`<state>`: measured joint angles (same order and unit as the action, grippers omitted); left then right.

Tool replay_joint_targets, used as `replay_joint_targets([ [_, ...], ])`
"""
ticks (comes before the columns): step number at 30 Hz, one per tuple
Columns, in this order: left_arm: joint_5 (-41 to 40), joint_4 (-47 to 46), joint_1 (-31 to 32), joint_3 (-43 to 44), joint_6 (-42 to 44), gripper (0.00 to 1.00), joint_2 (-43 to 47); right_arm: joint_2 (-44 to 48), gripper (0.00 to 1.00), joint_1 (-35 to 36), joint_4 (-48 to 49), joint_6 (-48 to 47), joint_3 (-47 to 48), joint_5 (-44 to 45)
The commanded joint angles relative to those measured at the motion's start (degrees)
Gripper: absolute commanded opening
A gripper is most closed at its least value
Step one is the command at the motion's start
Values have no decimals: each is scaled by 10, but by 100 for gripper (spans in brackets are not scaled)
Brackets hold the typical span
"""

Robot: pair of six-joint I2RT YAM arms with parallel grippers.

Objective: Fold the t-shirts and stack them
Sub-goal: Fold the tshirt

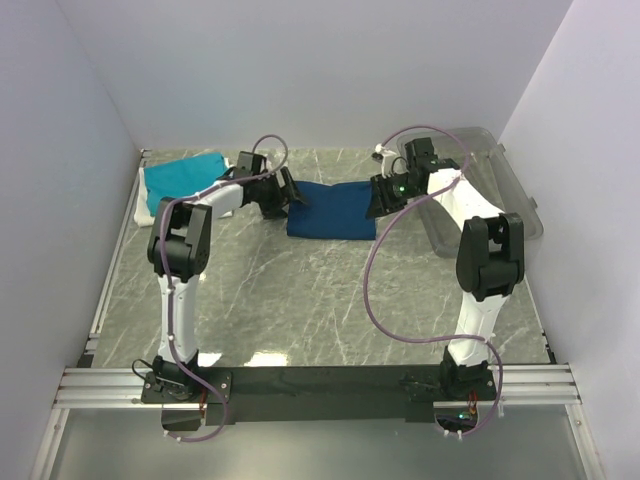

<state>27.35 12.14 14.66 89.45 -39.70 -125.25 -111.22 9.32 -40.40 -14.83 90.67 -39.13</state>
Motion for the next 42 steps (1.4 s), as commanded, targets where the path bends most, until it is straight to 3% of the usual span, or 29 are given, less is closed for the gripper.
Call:
replay_joint_targets([
  [1, 2, 59, 22, 43, 16, 88, -35, 23, 38, -9, 22, 7, -5, -12],
  [4, -17, 73, 34, 55, 14, 88, -52, 25, 38, -11, 24, 8, -8, -11],
  [7, -20, 74, 42, 56, 5, 80, -62, 25, 38, -13, 26, 9, -10, -11],
  [8, -18, 73, 44, 57, 2, 73, -67, 25, 38, -15, 27, 9, -11, -12],
  [14, -1, 59, 56, 55, -10, 55, -73, 21, 39, -19, 27, 9, -13, -13],
  [16, 6, 55, 58, 56, -8, 43, -74, 22, 38, -19, 28, 9, -13, -14],
  [19, 4, 58, 58, 58, -6, 1, -69, 23, 39, -24, 26, 9, -16, -15],
  [30, -149, 106, 57, 76, 134, 0, 61, 38, 38, -36, 35, 8, -37, -17],
  [42, -203, 150, 25, 66, 241, 0, 143, 29, 38, -38, 36, 9, -37, -23],
])
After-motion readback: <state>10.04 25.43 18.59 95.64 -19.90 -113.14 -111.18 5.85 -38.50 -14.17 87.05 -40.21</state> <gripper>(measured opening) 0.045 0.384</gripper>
